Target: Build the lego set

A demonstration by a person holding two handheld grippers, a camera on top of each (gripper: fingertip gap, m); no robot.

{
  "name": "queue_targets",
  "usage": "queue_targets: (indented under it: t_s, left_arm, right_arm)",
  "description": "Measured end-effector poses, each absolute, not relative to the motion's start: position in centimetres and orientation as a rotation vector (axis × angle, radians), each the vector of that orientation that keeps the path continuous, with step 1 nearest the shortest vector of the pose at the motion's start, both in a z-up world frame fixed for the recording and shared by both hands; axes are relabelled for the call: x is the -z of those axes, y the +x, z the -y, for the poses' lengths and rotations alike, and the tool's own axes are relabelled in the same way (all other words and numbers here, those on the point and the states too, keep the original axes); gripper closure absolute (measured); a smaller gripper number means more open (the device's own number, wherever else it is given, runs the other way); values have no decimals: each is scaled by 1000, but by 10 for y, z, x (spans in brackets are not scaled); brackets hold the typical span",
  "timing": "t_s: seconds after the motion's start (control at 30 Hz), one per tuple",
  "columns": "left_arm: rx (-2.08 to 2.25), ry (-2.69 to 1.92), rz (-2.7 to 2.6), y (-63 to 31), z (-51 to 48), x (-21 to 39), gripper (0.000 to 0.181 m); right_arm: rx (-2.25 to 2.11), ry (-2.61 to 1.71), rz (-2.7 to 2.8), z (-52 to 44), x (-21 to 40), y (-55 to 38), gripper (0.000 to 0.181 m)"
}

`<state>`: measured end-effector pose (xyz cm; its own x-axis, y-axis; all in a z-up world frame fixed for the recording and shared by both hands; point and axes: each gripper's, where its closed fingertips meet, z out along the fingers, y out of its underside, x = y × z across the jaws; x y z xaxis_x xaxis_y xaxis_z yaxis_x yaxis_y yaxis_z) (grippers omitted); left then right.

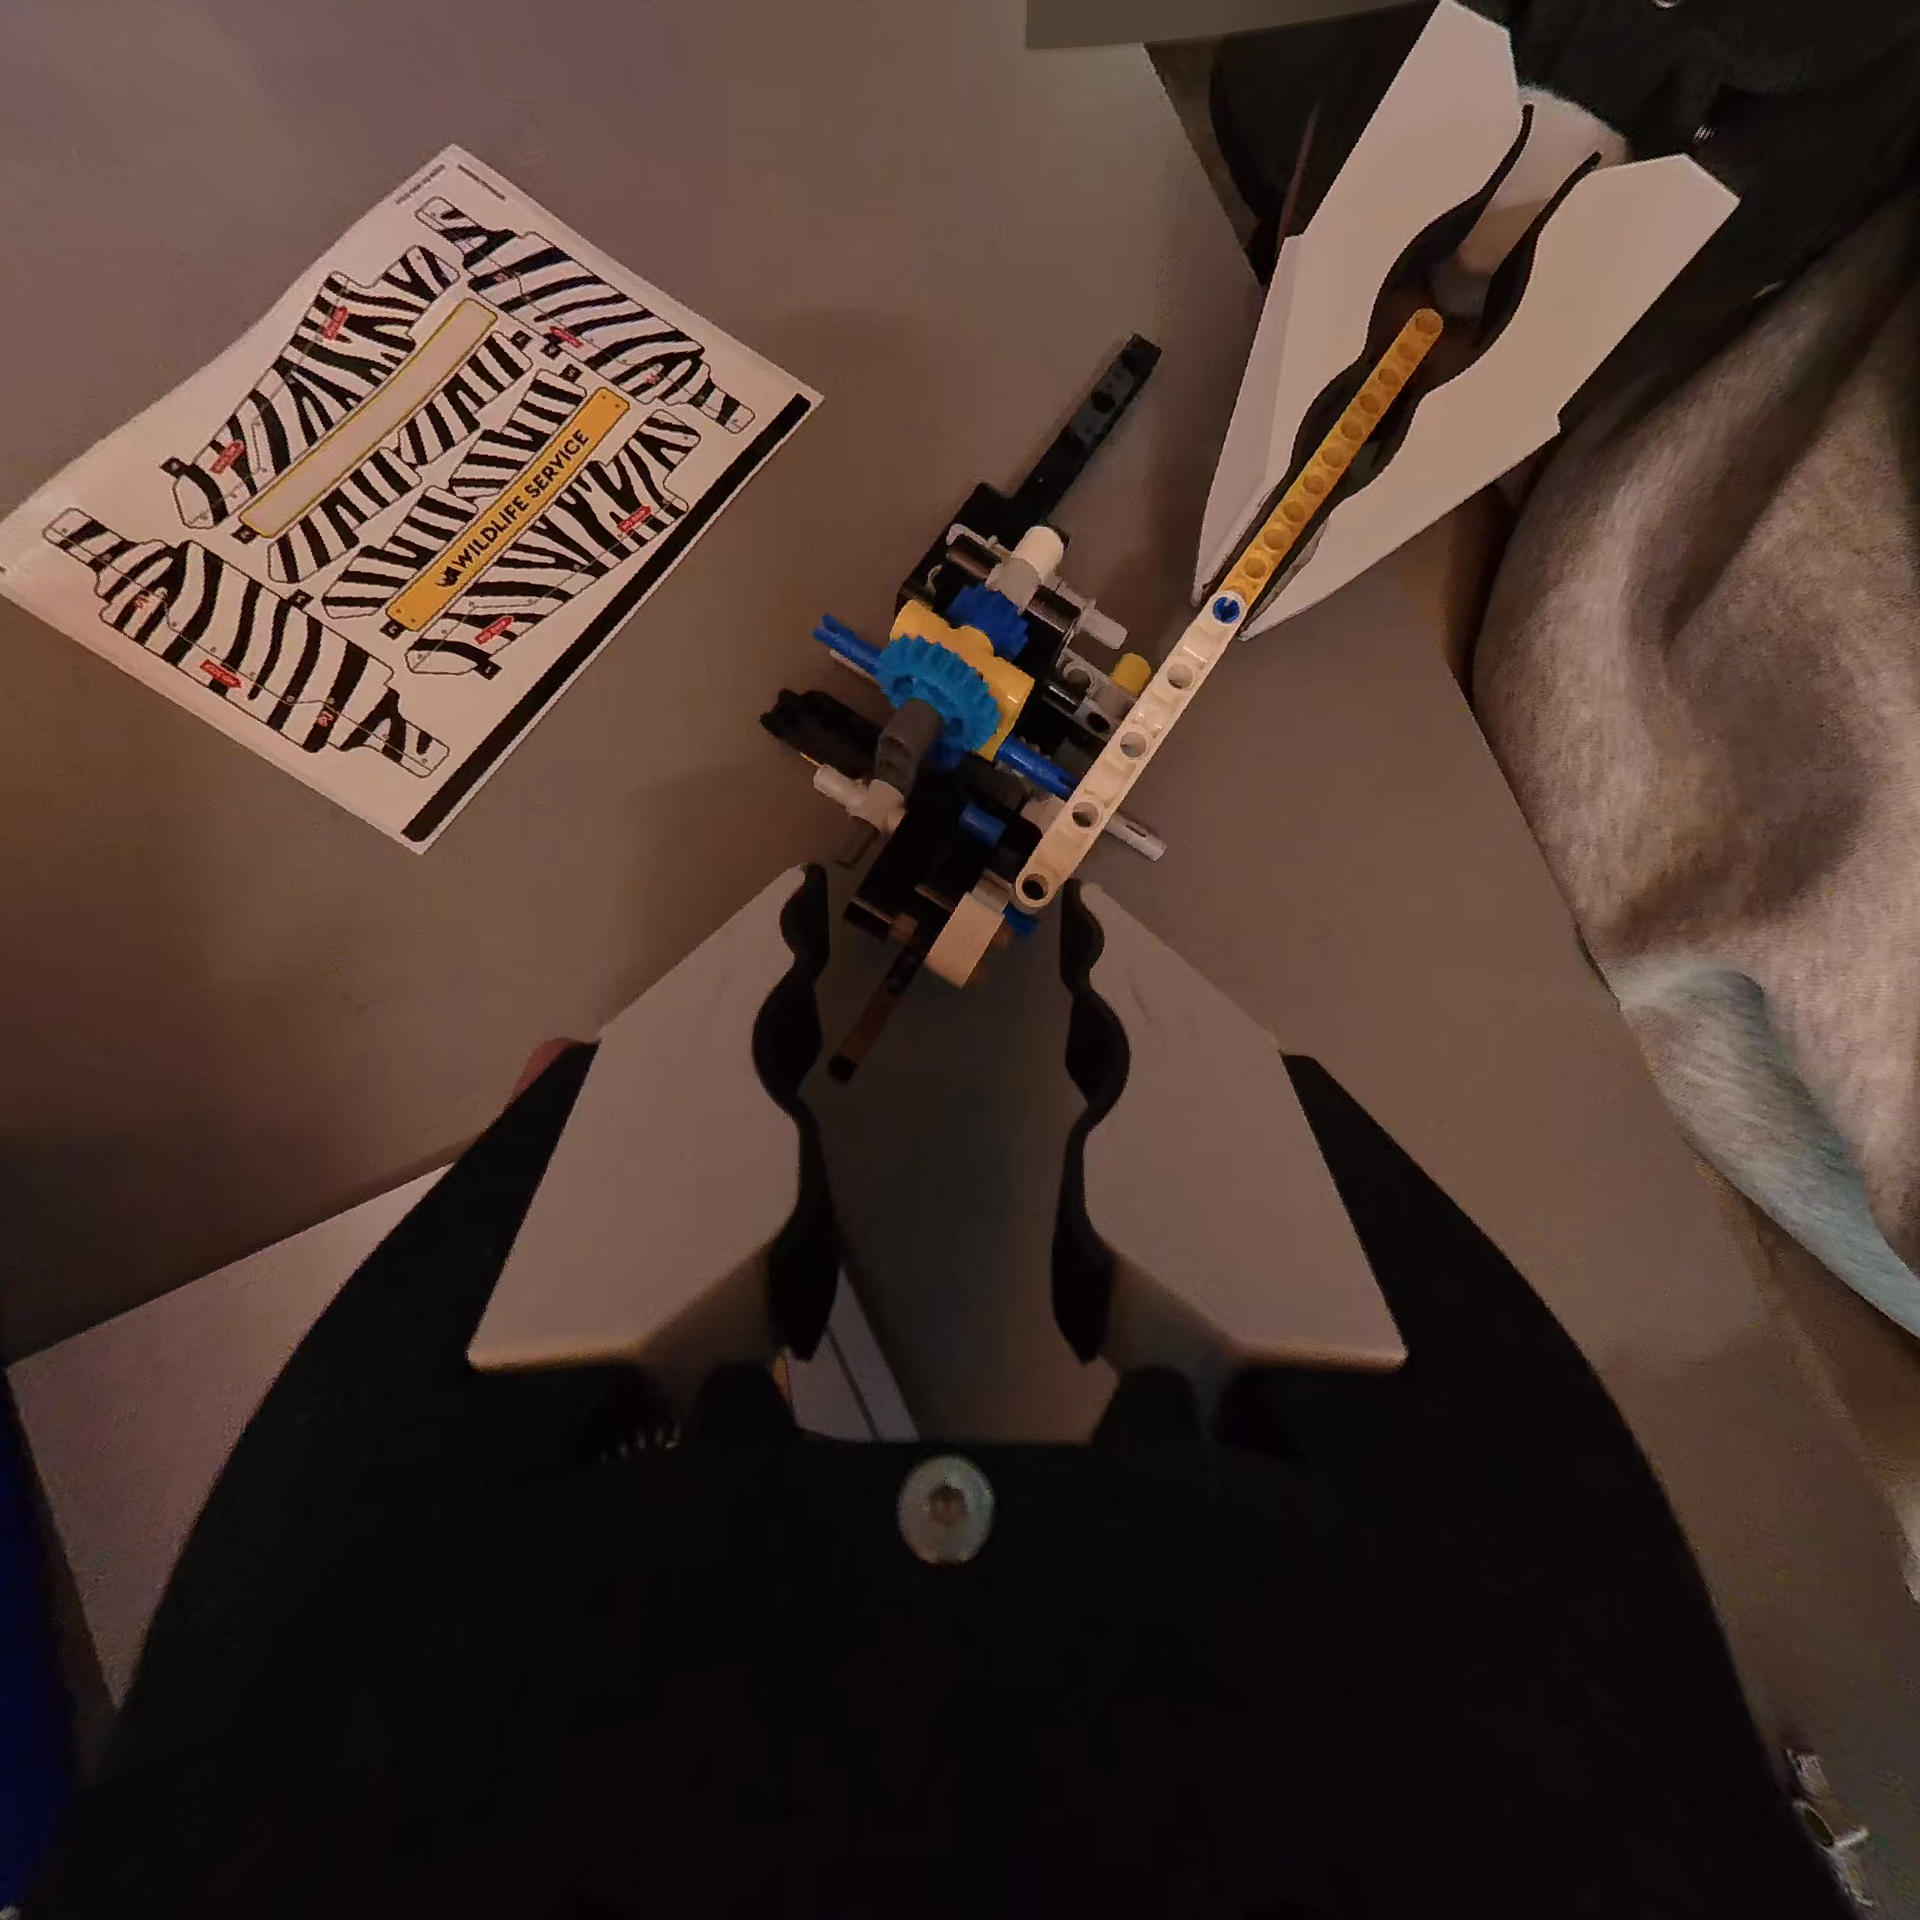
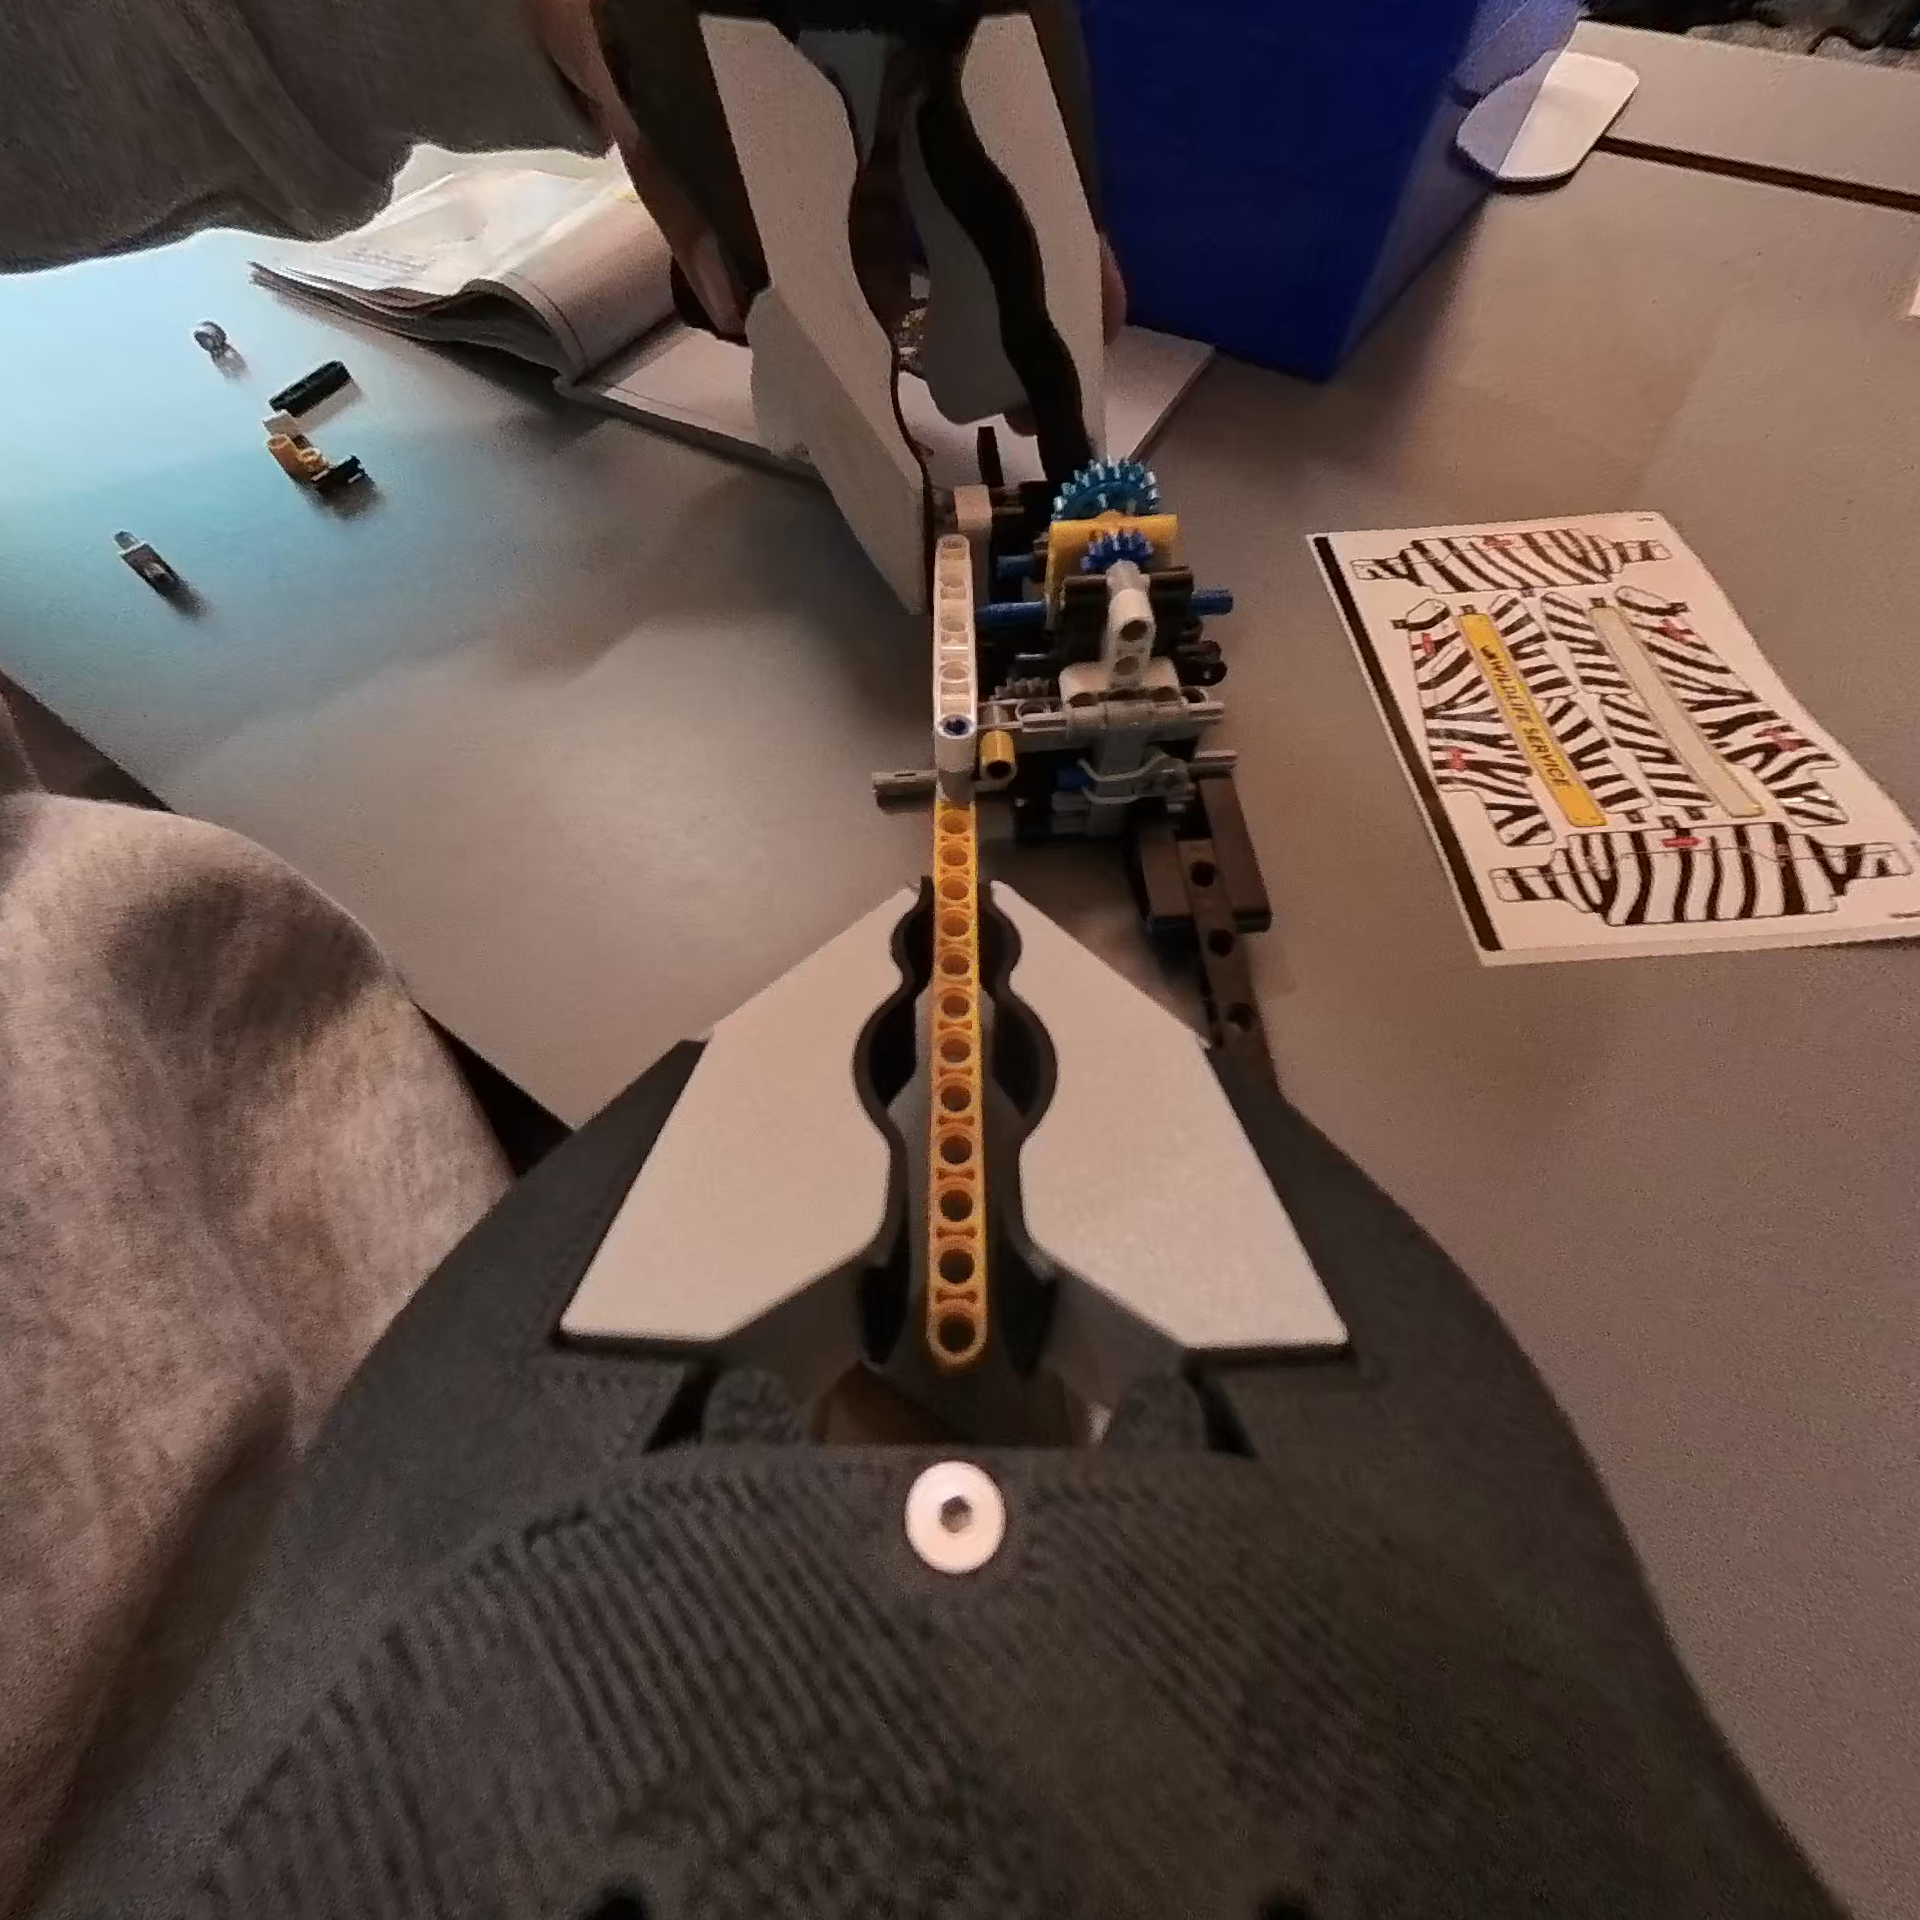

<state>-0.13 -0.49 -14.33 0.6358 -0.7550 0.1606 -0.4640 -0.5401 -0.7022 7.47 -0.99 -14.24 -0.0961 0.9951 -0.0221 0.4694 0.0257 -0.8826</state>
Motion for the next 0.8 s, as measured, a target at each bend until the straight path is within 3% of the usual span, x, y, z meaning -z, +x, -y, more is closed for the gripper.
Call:
queue_targets:
  t_s: [0.8]
  left_arm:
    - [634, -2245, -965, -3, 3, 144, 138]
  right_arm:
    - [-1049, -1540, 1624, 7, 144, 70, 176]
